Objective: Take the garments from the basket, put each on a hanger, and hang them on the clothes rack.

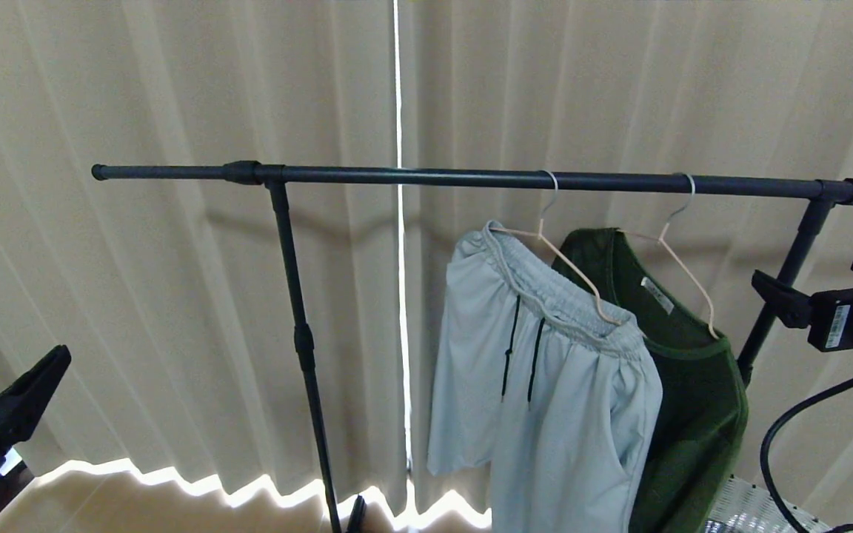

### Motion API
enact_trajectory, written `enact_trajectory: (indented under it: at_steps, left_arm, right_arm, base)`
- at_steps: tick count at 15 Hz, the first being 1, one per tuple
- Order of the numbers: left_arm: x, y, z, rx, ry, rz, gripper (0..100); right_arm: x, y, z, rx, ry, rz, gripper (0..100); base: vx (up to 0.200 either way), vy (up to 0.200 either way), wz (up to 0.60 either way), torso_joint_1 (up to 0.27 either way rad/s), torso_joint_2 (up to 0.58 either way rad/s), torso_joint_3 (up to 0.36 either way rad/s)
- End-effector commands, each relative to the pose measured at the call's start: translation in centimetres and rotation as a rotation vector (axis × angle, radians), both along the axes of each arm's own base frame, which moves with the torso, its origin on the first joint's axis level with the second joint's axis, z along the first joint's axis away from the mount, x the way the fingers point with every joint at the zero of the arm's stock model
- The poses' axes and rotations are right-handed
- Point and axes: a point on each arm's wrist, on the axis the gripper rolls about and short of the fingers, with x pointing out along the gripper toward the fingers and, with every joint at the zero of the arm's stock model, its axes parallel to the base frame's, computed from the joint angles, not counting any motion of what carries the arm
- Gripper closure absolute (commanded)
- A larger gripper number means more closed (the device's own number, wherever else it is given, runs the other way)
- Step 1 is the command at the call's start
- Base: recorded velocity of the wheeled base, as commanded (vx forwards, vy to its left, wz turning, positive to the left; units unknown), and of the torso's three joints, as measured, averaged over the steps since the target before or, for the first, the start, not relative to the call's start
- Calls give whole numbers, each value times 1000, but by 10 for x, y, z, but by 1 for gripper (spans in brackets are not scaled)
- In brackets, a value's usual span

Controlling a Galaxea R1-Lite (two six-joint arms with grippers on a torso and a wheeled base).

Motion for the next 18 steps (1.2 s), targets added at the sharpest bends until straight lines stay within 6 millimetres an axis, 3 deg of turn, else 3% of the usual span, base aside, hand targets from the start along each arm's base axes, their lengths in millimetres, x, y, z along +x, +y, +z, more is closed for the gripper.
enact_trajectory:
  at_steps: [1,2,3,8,13,14,15,18]
  left_arm:
    - [-13,1,3,-5,-55,44,0]
    - [-16,1,4,-5,-72,56,0]
    - [-28,1,9,-12,-135,89,0]
    - [-81,-11,-5,-32,-156,122,0]
    - [-126,-24,-48,-59,-48,110,0]
    - [-126,-24,-48,-59,-48,110,0]
    - [-127,-25,-68,-82,-3,129,0]
    - [-125,-25,-96,-100,28,142,0]
  right_arm:
    - [-17,1,13,54,-76,20,0]
    - [-23,2,16,86,-98,35,0]
    - [-47,3,22,143,-159,76,0]
    - [-119,3,-13,135,-109,205,0]
    - [-141,5,-27,75,-58,324,0]
    - [-141,5,-27,75,-58,324,0]
    - [-149,5,-38,25,-45,336,0]
    - [-160,4,-47,-14,-48,338,0]
  base:
    - [0,0,0,0,0,0]
    - [0,0,0,0,0,0]
    - [0,0,0,0,0,0]
    - [0,0,0,0,0,0]
    - [0,0,0,0,0,0]
    - [0,0,0,0,0,0]
    - [0,0,0,0,0,0]
    - [0,0,0,0,0,0]
